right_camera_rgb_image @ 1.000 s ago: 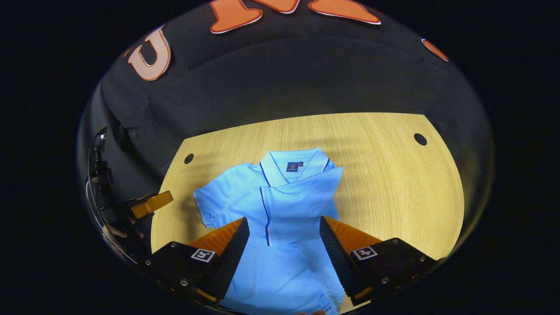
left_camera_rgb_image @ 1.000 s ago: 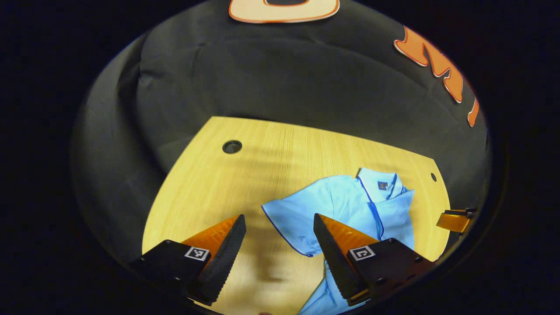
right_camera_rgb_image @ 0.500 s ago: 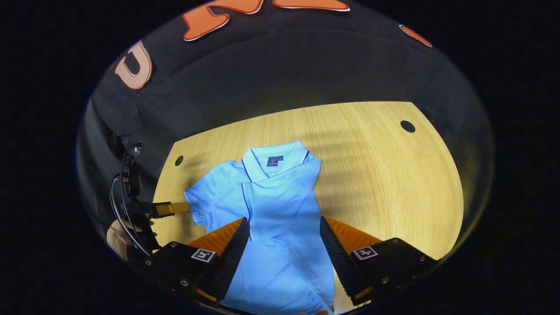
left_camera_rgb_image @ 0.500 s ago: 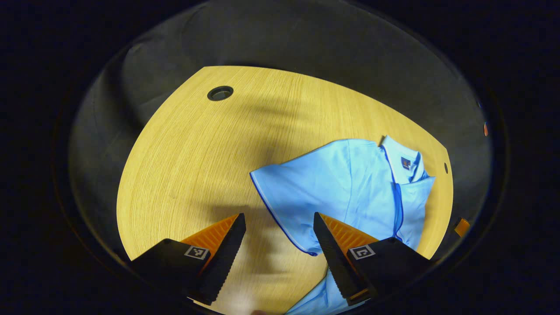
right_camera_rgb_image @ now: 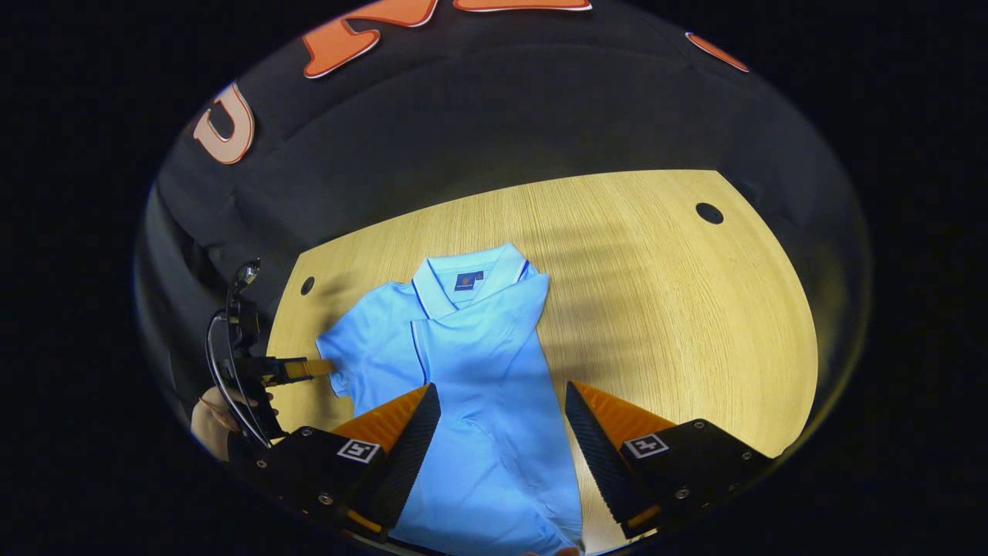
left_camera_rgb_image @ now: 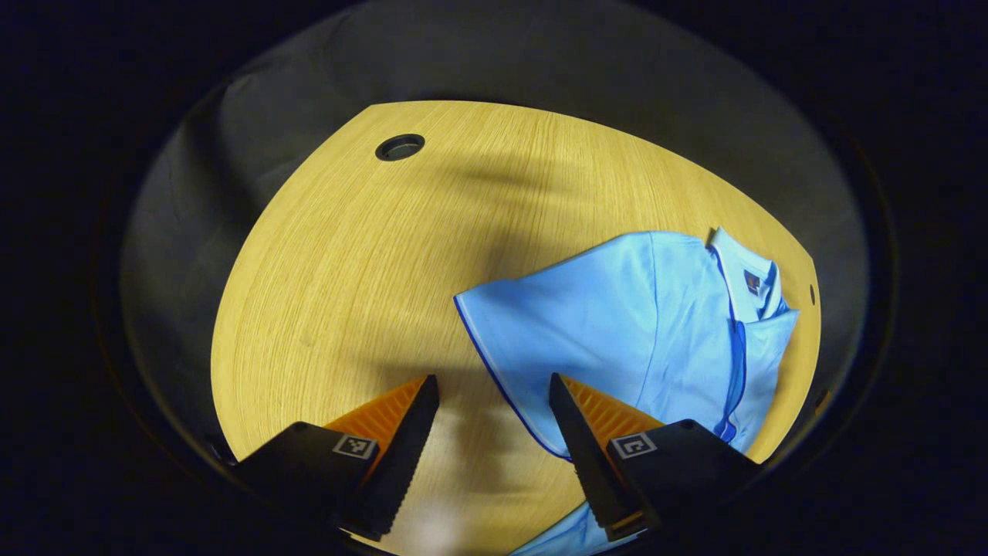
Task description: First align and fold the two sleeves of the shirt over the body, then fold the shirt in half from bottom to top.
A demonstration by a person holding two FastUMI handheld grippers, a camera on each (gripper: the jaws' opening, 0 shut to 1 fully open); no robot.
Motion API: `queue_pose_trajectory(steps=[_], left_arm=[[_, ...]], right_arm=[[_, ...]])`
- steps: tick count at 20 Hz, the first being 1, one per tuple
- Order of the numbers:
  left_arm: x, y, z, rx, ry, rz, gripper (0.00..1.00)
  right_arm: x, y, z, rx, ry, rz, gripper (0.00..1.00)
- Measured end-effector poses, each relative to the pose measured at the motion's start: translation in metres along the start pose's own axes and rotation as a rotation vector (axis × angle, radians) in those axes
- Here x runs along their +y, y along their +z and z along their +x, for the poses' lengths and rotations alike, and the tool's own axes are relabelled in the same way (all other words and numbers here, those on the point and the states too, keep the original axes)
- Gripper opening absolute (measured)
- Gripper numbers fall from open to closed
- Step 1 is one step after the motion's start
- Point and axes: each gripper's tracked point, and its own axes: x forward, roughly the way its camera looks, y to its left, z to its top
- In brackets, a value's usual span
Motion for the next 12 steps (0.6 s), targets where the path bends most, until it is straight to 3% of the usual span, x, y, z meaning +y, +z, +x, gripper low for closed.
queue_pose_trajectory(steps=[2,3,4,5,8,12], left_arm=[[-0.002,0.004,-0.002,-0.008,-0.006,0.001,0.78],[-0.006,0.003,-0.001,-0.011,-0.018,0.006,0.6],[-0.011,0.005,0.003,-0.023,-0.04,0.003,0.49],[-0.011,0.005,-0.001,-0.017,-0.04,-0.007,0.19],[-0.016,0.01,0.001,-0.034,-0.059,0.012,0.07],[-0.02,0.011,-0.011,-0.042,-0.088,0.018,0.07]], right_arm=[[0.0,-0.001,0.001,0.0,0.0,-0.004,0.99],[0.0,-0.001,0.0,0.0,0.0,-0.008,0.99],[0.0,-0.002,0.002,-0.002,-0.001,-0.011,0.99],[0.0,-0.002,0.001,-0.003,-0.003,-0.014,0.99],[-0.002,-0.002,0.0,-0.009,-0.009,-0.017,0.99],[-0.005,0.0,-0.001,-0.028,-0.024,-0.028,0.99]])
